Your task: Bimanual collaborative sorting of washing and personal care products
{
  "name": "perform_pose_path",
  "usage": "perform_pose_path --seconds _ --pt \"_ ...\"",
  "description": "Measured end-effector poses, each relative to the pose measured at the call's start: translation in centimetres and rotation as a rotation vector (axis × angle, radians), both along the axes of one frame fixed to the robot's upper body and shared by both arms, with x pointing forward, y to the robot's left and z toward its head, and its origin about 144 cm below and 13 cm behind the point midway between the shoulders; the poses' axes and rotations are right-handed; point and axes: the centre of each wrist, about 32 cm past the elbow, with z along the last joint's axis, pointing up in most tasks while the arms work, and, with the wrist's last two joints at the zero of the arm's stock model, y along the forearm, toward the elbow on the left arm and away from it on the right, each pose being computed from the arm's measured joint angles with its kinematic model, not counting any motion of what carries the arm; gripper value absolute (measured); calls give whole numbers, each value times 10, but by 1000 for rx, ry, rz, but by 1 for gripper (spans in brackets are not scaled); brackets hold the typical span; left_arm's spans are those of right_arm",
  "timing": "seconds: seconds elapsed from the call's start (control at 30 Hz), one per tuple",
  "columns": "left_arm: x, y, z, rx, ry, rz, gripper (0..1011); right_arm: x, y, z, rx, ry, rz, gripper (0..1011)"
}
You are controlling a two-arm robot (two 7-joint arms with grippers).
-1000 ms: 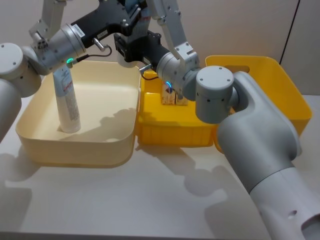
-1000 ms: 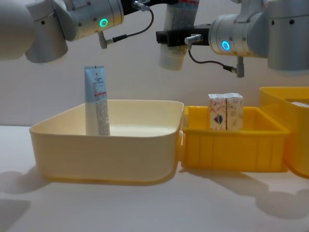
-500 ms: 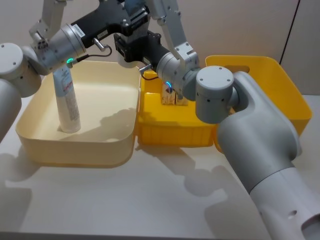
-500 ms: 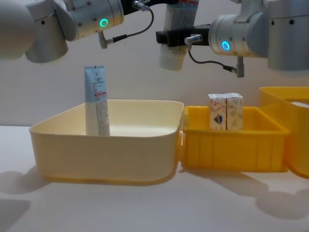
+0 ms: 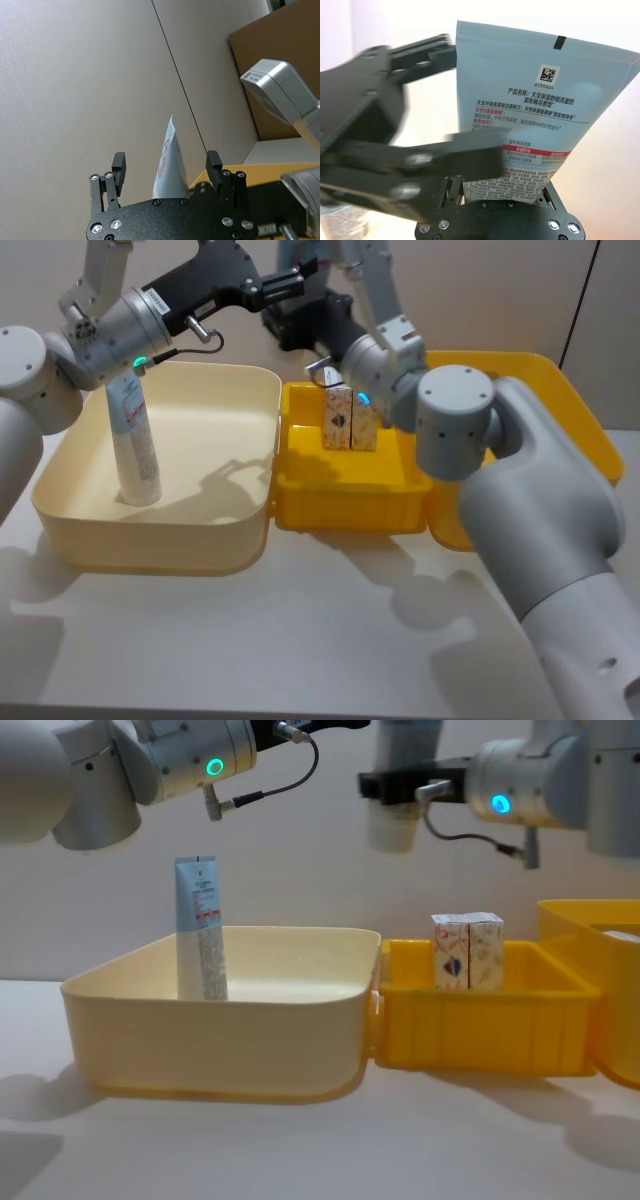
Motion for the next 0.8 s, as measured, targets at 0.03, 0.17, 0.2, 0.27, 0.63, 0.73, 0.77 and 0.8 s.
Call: perform_pose_path --seconds 0.03,0.17,0.2,0.27,0.63,0.73,0.77,0.8 --pt "0 0 0 0 0 0 1000 0 -2 1 0 -3 -7 499" --pt "0 0 0 0 0 0 1000 1 -12 4 -2 -17 -41 499" --pt "0 0 0 0 0 0 1000 1 -18 5 -4 -23 -59 499" --pt "0 0 0 0 0 0 1000 1 -23 7 -6 -28 -77 499" --pt "0 0 0 0 0 0 1000 7 -62 24 -15 -71 -240 499" --pt "0 0 0 0 0 0 1000 10 -71 28 -14 -72 -300 499" --pt "0 0 0 0 0 0 1000 10 -71 28 -14 -72 -300 499" --pt "0 0 0 0 0 0 1000 11 -75 30 -14 -70 -325 499"
